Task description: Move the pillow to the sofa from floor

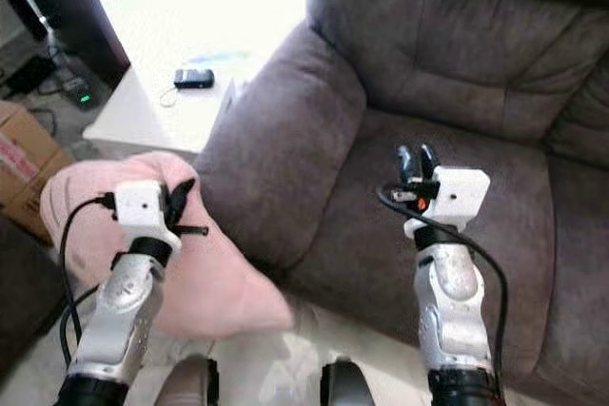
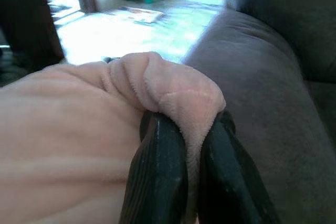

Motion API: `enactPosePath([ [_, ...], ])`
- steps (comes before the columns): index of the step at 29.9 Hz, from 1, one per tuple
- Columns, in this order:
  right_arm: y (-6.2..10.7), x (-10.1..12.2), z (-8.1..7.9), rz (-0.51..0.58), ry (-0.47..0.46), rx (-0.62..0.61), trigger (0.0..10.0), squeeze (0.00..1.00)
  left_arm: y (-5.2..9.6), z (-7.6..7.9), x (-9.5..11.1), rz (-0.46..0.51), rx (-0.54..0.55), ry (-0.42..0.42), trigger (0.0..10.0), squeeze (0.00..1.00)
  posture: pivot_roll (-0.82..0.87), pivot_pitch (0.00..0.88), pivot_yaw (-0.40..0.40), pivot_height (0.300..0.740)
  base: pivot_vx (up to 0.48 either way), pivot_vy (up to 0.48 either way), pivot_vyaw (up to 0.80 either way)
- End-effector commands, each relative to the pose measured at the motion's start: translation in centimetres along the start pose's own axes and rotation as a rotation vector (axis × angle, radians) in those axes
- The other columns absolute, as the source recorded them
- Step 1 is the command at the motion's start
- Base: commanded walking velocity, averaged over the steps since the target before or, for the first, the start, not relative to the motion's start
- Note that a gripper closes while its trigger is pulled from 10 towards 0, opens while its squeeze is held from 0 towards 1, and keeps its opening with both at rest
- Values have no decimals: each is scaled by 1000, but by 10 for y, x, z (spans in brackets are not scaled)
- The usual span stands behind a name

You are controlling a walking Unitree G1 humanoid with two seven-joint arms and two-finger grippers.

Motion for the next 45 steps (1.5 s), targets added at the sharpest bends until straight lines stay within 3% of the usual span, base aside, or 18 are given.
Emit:
enactPosePath([
  [1,-3,2,-14,11,-14,42,10000,0,-3,-9,35,130,17,-10,10000,0,10,131,-11,689,0,0,0],
  [13,-5,3,-16,26,-12,52,10000,0,-6,-3,49,162,-9,-6,10000,0,14,128,-8,689,0,0,0],
  [21,-6,4,-16,28,-9,46,10000,0,-6,-3,50,162,-15,-8,10000,0,18,126,-6,740,0,0,0],
  [35,-7,-1,-16,5,-12,52,10000,0,-8,0,50,157,-29,-5,10000,0,18,124,-2,740,0,0,0],
  [37,-6,-10,-20,-44,0,91,10000,0,-8,1,50,155,-36,0,10000,0,17,122,-3,740,0,0,0],
  [39,2,-33,-21,-173,40,152,10000,0,-8,4,50,154,-47,1,10000,0,12,123,-3,740,0,0,0],
  [40,2,-33,-21,-173,40,152,10000,0,-8,4,50,154,-47,1,10000,0,12,123,-3,740,0,0,0],
  [42,19,-60,-18,-334,99,244,10000,0,-9,5,48,149,-53,3,10000,0,11,124,-3,740,0,0,0],
  [45,38,-73,-18,-427,124,357,10000,0,-9,7,46,141,-59,6,10000,0,2,125,-5,740,0,0,0],
])
Point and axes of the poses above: a point about 5 cm out from each wrist's last joint towards the gripper, its own y axis pointing back from the gripper into the wrist, its own x axis along the axis of the wrist's last joint, z = x × y, the point moved 6 cm from there along -y, pointing out of the wrist towards the gripper, and after that the axes turned 7 degrees about -y, right-handed, at the moved point
